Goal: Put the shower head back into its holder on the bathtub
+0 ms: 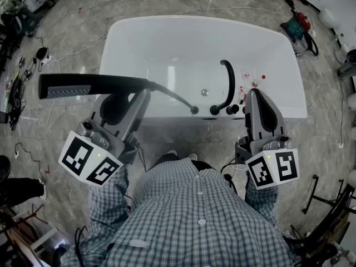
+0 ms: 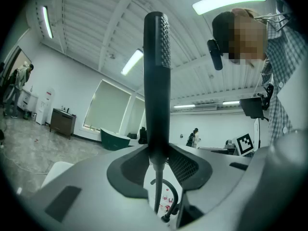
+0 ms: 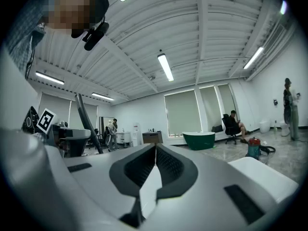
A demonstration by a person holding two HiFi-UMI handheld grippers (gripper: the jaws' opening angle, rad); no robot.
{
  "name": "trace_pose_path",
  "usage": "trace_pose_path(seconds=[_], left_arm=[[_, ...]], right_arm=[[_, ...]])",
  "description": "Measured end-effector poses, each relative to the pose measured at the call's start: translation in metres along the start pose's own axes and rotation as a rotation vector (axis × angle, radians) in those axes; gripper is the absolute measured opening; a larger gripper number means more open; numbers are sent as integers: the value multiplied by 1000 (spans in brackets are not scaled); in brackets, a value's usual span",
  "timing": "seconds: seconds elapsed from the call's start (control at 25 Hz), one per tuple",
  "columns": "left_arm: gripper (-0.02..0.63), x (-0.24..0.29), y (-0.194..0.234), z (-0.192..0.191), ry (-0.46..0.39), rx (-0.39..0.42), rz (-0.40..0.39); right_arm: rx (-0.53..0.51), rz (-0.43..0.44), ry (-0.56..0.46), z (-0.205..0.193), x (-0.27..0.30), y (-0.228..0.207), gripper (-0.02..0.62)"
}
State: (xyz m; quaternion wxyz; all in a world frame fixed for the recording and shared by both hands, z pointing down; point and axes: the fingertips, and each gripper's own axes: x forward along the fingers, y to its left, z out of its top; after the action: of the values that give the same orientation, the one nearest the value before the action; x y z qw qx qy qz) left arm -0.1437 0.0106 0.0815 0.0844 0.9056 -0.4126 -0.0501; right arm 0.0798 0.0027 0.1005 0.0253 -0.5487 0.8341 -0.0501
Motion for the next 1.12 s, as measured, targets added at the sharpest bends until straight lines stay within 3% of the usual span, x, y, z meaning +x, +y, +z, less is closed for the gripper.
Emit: trace_pose_path(seconds=[1.12], left_arm=[[124, 6, 2, -8, 15, 8, -5]], right_arm=[[-8, 29, 38, -14, 1, 3, 20]])
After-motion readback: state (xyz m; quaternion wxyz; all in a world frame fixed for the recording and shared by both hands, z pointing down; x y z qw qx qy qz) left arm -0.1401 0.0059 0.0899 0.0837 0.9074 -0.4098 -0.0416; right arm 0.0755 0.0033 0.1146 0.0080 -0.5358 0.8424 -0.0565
